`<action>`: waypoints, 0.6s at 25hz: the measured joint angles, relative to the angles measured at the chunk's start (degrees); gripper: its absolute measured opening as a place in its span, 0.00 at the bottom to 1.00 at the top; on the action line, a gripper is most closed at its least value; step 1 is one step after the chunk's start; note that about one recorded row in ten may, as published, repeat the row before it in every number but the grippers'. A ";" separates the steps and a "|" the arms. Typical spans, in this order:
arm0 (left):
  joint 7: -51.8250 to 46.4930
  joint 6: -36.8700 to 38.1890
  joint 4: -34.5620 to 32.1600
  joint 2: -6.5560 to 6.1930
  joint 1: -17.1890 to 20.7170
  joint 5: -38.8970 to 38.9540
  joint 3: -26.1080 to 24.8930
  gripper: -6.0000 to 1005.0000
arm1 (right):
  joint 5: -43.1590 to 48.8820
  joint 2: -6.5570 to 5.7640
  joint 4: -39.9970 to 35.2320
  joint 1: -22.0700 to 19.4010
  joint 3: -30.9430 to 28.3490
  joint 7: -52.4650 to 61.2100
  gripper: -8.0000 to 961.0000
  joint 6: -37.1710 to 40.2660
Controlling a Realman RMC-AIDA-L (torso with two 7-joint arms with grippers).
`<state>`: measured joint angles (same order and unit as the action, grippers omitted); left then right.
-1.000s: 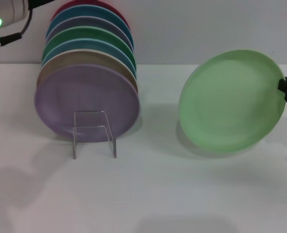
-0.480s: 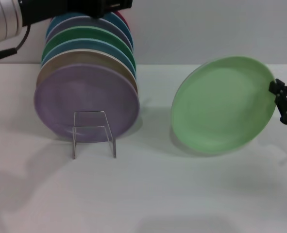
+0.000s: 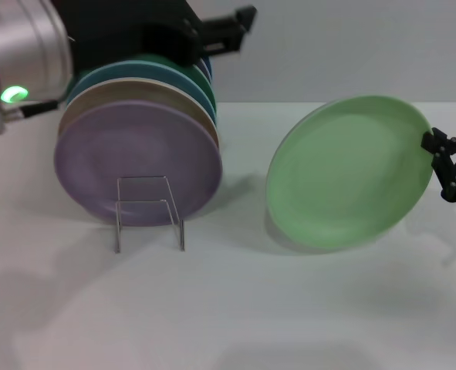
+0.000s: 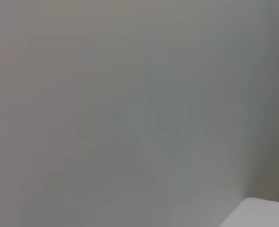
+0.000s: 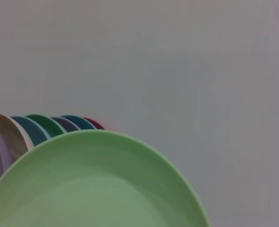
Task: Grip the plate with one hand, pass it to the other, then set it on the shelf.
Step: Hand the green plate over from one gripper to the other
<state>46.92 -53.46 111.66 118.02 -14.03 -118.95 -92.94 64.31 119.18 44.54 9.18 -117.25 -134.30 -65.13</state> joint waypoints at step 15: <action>2.00 1.62 -11.78 0.39 -6.43 -4.32 7.99 0.78 | -0.77 0.07 -0.14 1.08 -0.89 -0.10 0.02 -3.23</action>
<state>48.92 -51.83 99.88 118.41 -20.45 -123.26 -84.95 63.54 119.25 44.40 10.26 -118.14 -134.40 -68.36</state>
